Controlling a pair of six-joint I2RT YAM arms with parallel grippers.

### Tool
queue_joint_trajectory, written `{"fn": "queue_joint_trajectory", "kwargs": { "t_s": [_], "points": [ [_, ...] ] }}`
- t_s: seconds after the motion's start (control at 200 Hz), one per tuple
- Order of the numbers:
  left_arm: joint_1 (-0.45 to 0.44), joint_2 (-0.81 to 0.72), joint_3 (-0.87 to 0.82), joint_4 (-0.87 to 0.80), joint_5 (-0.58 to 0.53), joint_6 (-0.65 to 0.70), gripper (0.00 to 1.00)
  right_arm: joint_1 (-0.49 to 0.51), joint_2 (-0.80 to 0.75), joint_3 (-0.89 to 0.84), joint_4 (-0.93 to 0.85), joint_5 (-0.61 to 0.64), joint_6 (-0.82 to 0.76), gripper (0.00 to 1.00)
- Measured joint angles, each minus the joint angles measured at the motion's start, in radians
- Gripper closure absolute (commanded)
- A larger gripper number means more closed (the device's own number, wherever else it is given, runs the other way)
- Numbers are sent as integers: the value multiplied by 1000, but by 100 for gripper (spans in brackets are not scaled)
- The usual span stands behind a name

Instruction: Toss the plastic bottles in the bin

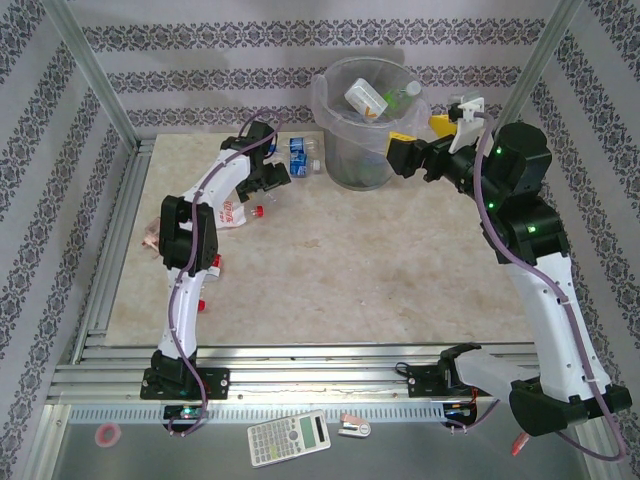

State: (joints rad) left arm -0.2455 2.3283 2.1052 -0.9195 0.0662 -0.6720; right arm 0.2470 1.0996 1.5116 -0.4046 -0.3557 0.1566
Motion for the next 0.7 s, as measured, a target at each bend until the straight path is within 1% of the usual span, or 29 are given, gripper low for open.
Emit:
{"fn": "queue_joint_trajectory", "kwargs": {
  "t_s": [0.21, 0.53, 0.699],
  "points": [
    [0, 27, 20, -46, -12, 17, 5, 0, -12, -15, -15, 3, -7, 2],
    [0, 49, 30, -61, -23, 38, 6, 0, 2, -15, -16, 3, -7, 2],
    [1, 84, 92, -63, -26, 45, 6, 0, 6, -15, -27, 3, -7, 2]
  ]
}}
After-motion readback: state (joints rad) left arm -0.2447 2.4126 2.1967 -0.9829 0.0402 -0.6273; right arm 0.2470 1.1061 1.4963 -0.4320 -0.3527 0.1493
